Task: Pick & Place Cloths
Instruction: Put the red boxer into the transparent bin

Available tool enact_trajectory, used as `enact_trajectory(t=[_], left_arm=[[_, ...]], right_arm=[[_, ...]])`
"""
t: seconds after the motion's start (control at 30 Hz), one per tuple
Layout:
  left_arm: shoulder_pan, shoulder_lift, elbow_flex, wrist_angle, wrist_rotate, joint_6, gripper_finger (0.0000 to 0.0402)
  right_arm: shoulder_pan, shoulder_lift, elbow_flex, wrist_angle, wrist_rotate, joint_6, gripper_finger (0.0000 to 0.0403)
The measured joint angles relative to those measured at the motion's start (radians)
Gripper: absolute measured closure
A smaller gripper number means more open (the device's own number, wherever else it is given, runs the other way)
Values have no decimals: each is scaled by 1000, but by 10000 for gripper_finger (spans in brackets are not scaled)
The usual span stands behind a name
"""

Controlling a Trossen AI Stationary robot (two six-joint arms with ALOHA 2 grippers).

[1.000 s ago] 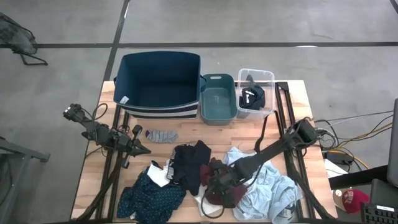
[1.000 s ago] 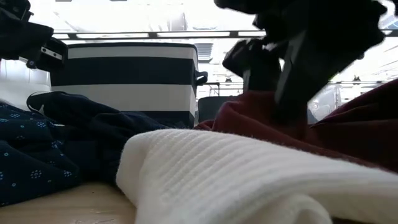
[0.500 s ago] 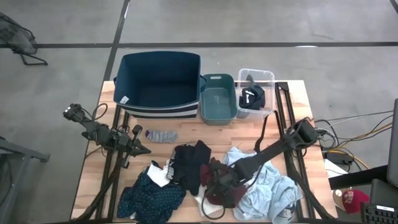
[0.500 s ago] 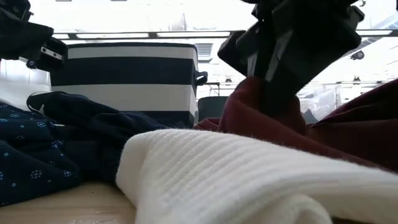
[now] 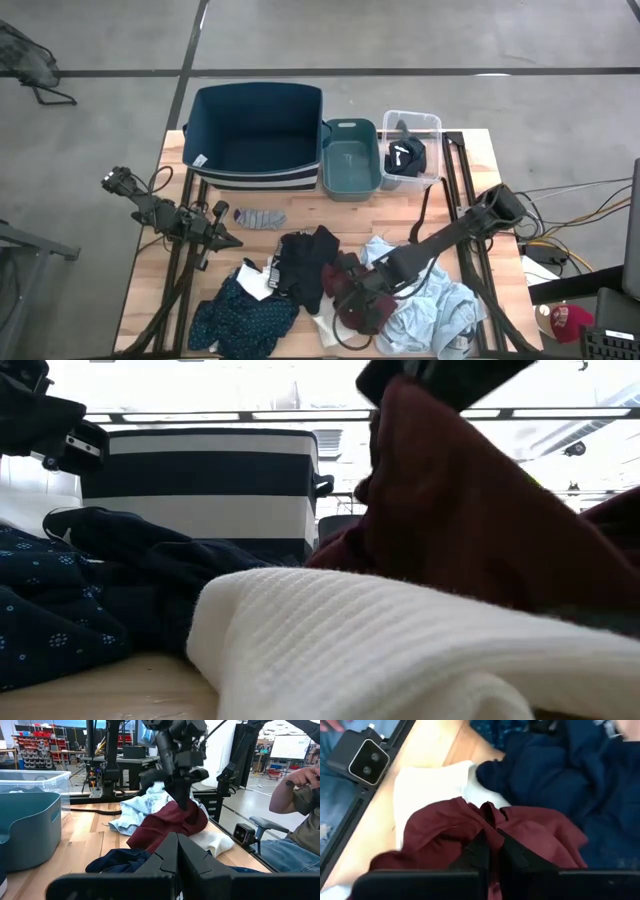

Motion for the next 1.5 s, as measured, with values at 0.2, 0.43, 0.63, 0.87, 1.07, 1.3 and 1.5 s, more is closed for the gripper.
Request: enact_trajectory(t=[0.2,0.43,0.63,0.87,1.07,1.3,1.5], left_arm=[[0,0,0,0,0,0,399],[0,0,0,0,0,0,399],[0,0,0,0,0,0,399],[0,0,0,0,0,0,399],[0,0,0,0,0,0,399],[0,0,0,0,0,0,399],[0,0,0,0,0,0,399]], right_arm=[[9,-105,0,-103,121,-1,392],[8,-255,0,-196,328,-2,390],[8,-374,0,-225,431,-13,388],[8,-489,0,-226,586,-63,392],[8,-564,0,-223,779,-100,389],[7,-622,0,-214,1005,-158,389],[-1,-645,0,-198,1275,-252,391]])
